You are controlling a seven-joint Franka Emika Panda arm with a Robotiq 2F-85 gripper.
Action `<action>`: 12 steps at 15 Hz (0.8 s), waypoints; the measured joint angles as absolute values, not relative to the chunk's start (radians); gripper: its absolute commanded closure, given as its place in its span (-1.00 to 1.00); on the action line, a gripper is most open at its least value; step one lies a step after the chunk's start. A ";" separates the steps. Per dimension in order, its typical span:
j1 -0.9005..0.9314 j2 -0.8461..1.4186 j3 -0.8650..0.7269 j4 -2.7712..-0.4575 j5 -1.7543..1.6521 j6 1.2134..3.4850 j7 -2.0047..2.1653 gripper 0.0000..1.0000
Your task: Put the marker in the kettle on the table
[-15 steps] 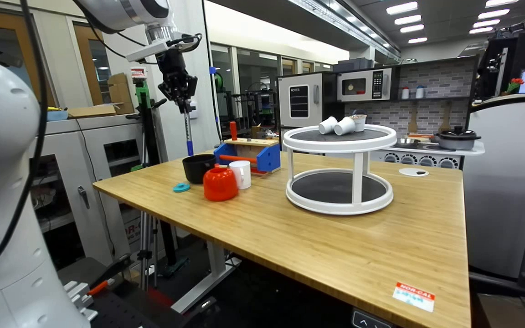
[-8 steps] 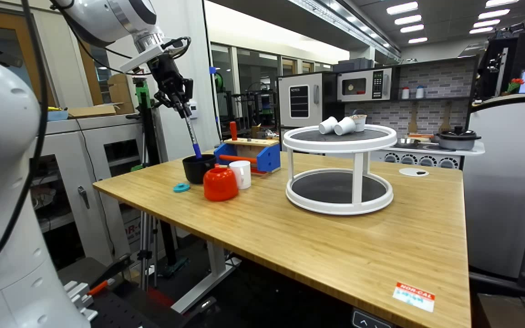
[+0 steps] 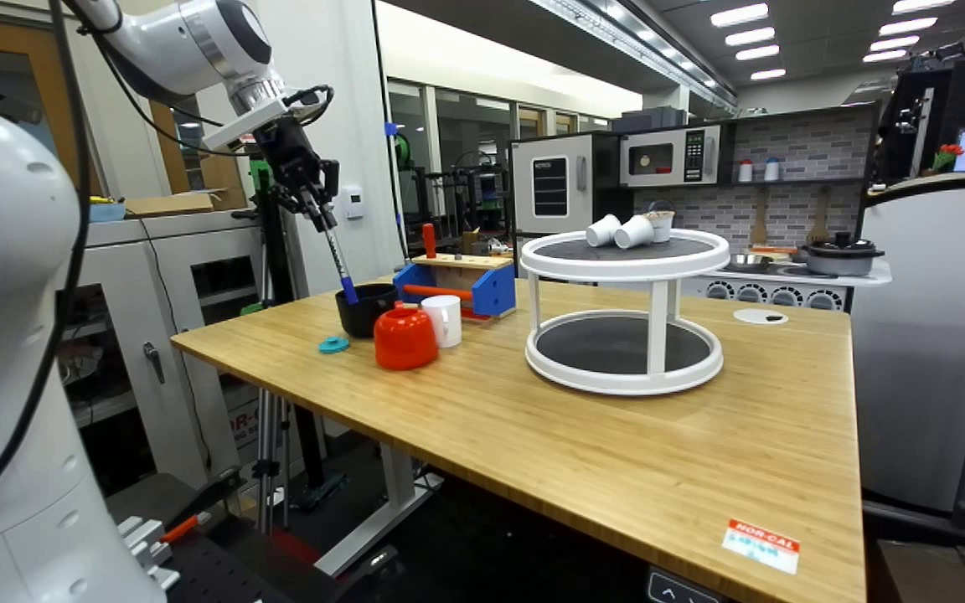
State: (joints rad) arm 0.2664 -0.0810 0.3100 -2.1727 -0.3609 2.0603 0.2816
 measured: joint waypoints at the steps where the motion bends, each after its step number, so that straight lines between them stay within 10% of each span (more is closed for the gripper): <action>1: 0.274 -0.076 0.316 -2.174 -0.361 2.060 0.282 0.91; 12: 0.332 0.020 0.350 -2.145 -0.361 1.868 0.335 0.91</action>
